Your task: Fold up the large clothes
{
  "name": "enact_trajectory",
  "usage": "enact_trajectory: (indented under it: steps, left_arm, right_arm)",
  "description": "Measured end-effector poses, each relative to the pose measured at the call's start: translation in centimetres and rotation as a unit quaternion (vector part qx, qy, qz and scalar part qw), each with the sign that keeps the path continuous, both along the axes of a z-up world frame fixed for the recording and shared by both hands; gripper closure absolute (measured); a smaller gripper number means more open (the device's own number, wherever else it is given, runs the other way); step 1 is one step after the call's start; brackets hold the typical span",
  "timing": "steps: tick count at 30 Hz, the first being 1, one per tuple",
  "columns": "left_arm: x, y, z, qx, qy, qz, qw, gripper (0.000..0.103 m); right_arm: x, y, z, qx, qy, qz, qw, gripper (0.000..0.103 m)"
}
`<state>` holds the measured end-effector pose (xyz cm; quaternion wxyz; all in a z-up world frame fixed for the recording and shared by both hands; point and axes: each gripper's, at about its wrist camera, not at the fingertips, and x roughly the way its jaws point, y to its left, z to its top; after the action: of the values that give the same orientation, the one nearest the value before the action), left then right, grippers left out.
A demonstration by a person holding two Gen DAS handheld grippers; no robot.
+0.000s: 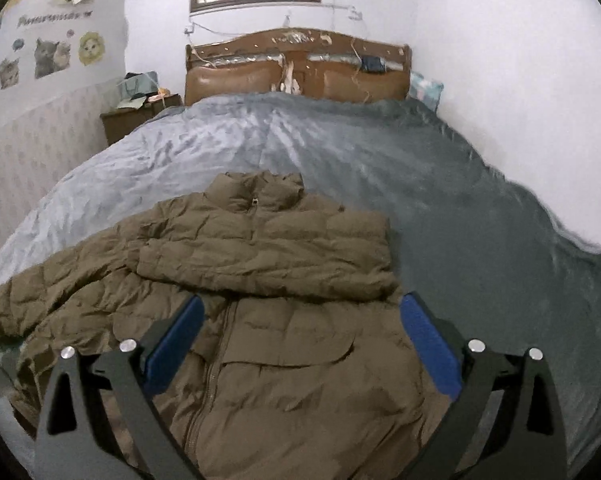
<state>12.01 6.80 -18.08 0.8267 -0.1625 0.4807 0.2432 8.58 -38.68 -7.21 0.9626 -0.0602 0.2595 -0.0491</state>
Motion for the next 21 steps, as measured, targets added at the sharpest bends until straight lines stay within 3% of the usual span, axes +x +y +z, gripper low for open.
enact_trajectory:
  steps: [2, 3, 5, 7, 8, 12, 14, 21]
  left_arm:
    - [0.4, 0.0, -0.9, -0.015, 0.015, -0.013, 0.9997, 0.025]
    - [0.8, -0.3, -1.2, -0.023, 0.021, -0.026, 0.9992, 0.036]
    - [1.2, -0.6, -0.8, -0.036, 0.021, -0.04, 0.9983, 0.062]
    - [1.2, -0.8, -0.4, -0.067, -0.009, -0.057, 0.9961, 0.093]
    - [0.8, -0.9, 0.4, -0.07, -0.033, -0.064, 0.995, 0.094]
    - [1.3, -5.3, 5.8, -0.012, -0.105, -0.105, 0.9888, 0.096]
    - [1.9, -9.0, 9.3, 0.008, -0.138, -0.151, 0.9789, 0.096]
    - [6.6, -21.6, 16.7, -0.005, -0.19, -0.283, 0.9403, 0.096]
  right_arm:
    - [0.2, -0.7, 0.1, 0.024, 0.002, -0.003, 1.0, 0.004]
    - [0.3, -1.0, 0.1, 0.034, 0.003, -0.003, 0.999, 0.004]
    - [0.6, -1.4, -0.1, 0.046, 0.005, -0.002, 0.999, 0.004]
    - [0.8, -1.5, -0.3, 0.048, 0.008, -0.004, 0.999, 0.004]
    - [0.8, -1.6, -0.3, 0.049, 0.008, -0.006, 0.999, 0.004]
    - [0.8, -1.8, -0.5, 0.054, 0.005, -0.013, 0.998, 0.004]
    - [0.8, -2.2, -0.5, 0.061, 0.007, -0.019, 0.998, 0.004]
    - [1.0, -4.2, -0.6, 0.095, 0.01, -0.036, 0.995, 0.004]
